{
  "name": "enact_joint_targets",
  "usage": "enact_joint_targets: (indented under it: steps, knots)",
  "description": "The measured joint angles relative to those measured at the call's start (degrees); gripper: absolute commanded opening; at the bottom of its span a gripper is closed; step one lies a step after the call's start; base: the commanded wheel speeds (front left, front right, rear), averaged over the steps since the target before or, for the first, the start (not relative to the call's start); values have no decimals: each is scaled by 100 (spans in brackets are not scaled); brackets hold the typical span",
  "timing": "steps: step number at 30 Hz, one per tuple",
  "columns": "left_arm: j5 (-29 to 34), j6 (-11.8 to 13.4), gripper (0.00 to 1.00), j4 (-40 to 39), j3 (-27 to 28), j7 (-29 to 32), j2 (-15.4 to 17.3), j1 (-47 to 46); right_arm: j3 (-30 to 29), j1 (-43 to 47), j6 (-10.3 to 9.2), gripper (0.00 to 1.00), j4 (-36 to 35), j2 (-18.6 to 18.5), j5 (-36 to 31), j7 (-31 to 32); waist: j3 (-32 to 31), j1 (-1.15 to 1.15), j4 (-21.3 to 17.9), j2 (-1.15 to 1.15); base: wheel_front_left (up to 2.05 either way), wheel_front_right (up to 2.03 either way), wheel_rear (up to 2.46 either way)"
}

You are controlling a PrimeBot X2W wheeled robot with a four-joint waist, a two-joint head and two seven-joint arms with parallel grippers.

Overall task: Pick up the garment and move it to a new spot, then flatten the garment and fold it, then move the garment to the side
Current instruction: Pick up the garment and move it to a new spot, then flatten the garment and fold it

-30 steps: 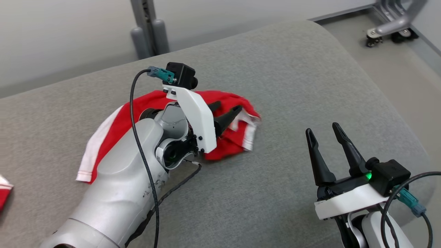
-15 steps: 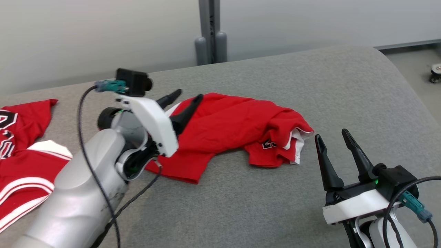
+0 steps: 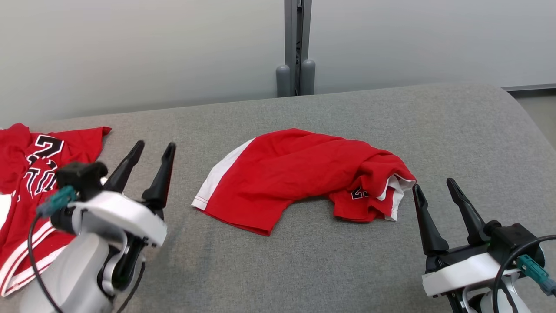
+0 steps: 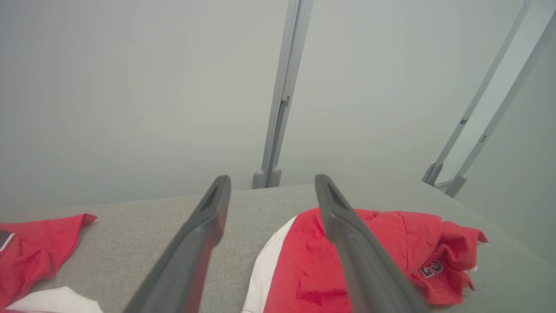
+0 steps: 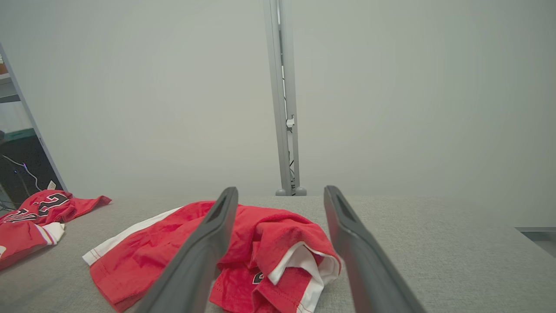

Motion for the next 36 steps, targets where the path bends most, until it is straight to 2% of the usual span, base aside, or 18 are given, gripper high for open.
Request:
enact_joint_targets:
  steps: [7,11,14,18,24,29,36]
  knots:
    - [194,476,100,-588,589,-310,127,1012,-143,169,0,100,-45,21,12,0,-116,0,-17,0,0,0,0]
    - [589,694,100,-1073,1301,-320,-80,1629,-208,287,0,100,-124,64,27,0,-159,0,-66,0,0,0,0]
    - [1043,708,100,-1384,1784,-319,-319,2111,-240,344,0,100,-163,88,38,0,-178,0,-95,0,0,0,0]
    - [1666,548,100,-1682,2113,-328,-634,2581,-255,400,0,100,-207,101,55,0,-190,0,-115,0,0,0,0]
    - [2162,419,100,-1929,2762,-328,-1201,3137,-285,472,0,100,-274,125,80,0,-190,0,-140,0,0,0,0]
    - [2542,118,100,-2068,3164,-328,-1695,3376,-348,583,0,100,-335,153,100,0,-160,0,-58,0,0,0,0]
    - [2852,-187,100,-1969,3414,-328,-1920,3390,-366,547,0,100,-365,172,92,0,-164,0,-13,0,0,0,0]
